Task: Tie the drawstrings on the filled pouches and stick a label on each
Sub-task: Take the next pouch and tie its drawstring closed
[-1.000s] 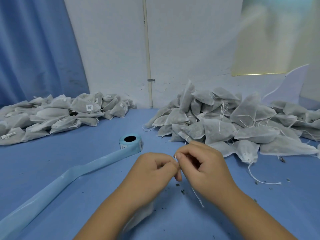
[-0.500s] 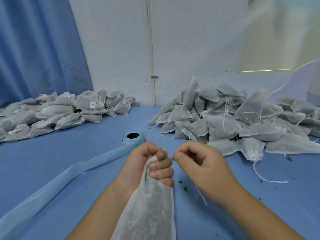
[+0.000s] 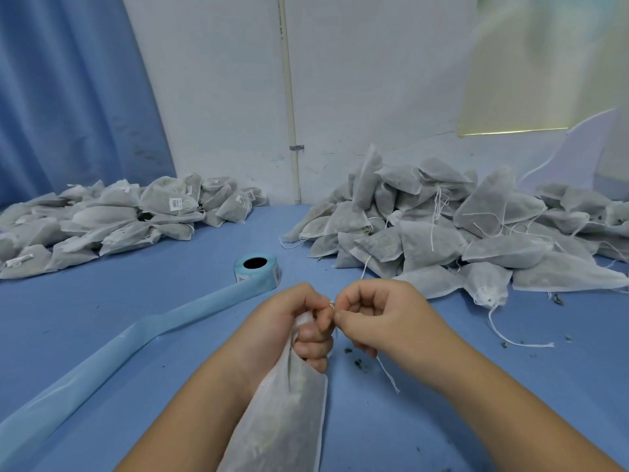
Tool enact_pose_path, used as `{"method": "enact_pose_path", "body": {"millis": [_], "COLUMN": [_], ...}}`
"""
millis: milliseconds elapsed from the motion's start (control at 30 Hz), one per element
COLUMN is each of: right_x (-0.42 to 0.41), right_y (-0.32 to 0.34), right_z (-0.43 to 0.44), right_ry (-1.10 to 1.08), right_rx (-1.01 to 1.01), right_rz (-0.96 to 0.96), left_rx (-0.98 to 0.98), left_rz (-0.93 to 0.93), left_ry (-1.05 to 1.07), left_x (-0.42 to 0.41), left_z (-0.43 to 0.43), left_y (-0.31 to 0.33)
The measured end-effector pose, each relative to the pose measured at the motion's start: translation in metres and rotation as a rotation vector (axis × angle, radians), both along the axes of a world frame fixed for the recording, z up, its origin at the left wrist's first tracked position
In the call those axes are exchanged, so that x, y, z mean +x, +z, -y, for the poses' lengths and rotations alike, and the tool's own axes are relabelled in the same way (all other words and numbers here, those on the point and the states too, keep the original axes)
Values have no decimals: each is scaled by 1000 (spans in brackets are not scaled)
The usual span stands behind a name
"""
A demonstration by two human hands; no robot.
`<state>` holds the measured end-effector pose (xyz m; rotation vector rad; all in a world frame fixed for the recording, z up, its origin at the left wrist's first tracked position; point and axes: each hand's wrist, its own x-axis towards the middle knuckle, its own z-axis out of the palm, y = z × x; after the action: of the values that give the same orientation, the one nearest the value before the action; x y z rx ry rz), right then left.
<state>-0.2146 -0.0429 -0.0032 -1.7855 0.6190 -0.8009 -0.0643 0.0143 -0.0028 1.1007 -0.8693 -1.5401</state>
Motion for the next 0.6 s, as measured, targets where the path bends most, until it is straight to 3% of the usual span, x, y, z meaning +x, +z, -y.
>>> {"method": "enact_pose_path", "body": {"millis": [333,600], "right_x": [-3,-6], "right_y": [-3,-5], "right_z": [9,12], "right_ry": [72,134], "right_rx": [63,36], "right_rz": [-3,-60], "left_rx": [13,54], "left_rz": [81,213], "left_ry": [-111,4], "left_x": [6,10], "left_z": [-1,-5], "left_y": [1,4]}}
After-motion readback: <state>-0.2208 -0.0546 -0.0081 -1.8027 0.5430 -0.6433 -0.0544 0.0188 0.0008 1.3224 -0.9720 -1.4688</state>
